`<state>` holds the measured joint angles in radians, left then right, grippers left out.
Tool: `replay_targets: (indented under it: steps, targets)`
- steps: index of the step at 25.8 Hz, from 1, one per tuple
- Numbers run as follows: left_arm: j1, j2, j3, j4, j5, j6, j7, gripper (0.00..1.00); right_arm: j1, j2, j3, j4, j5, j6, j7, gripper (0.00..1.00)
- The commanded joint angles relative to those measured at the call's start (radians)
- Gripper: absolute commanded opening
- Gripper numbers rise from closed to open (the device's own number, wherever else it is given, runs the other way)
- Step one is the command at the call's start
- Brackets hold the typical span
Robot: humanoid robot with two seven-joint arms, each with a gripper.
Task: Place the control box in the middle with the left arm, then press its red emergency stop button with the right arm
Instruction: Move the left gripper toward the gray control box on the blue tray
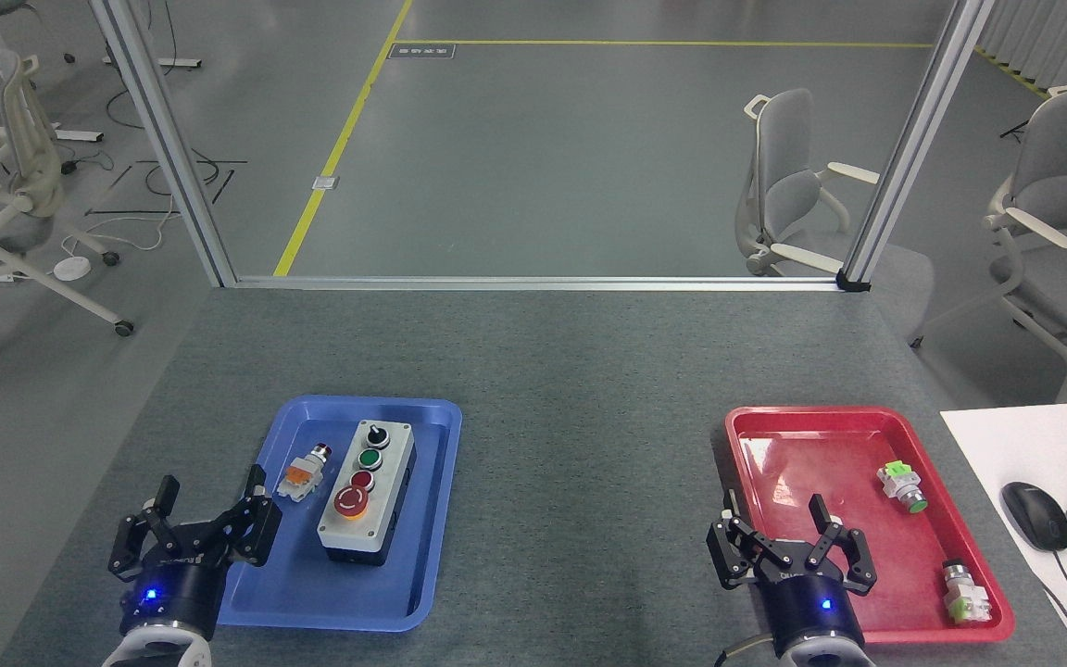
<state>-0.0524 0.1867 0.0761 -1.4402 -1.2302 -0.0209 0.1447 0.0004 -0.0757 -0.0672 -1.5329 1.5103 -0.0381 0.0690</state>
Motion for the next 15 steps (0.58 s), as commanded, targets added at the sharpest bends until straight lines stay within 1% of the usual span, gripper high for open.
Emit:
replay_targets:
  steps: [1, 4, 6, 8, 12, 13, 15]
  targets:
    - [-0.004, -0.001, -0.001, -0.012, 0.000, 0.019, 0.003, 0.99, 0.003, 0.002, 0.001, 0.000, 0.004, -0.003, 0.009, 0.99]
    - [-0.004, -0.007, -0.001, -0.023, 0.005, 0.019, 0.003, 0.99, 0.004, -0.001, 0.001, 0.002, 0.022, -0.006, 0.009, 0.99]
    - [0.009, -0.009, -0.009, -0.062, 0.005, 0.012, 0.003, 0.99, 0.003, -0.001, 0.000, 0.004, 0.070, -0.009, 0.009, 0.99]
    - [0.026, -0.021, -0.010, -0.097, 0.011, 0.015, 0.004, 0.99, 0.001, -0.004, 0.000, 0.004, 0.091, -0.009, 0.009, 0.99]
    - [0.069, -0.099, -0.022, -0.141, -0.012, 0.016, 0.003, 0.99, -0.003, -0.007, 0.000, 0.007, 0.091, -0.012, 0.009, 0.99]
    - [0.071, -0.115, -0.038, -0.143, -0.034, 0.021, 0.003, 0.99, -0.003, -0.007, 0.001, 0.007, 0.091, -0.012, 0.009, 0.99]
    - [0.077, -0.133, -0.076, -0.135, -0.124, 0.052, 0.003, 0.99, 0.003, -0.006, 0.001, 0.005, 0.091, -0.017, 0.011, 0.99]
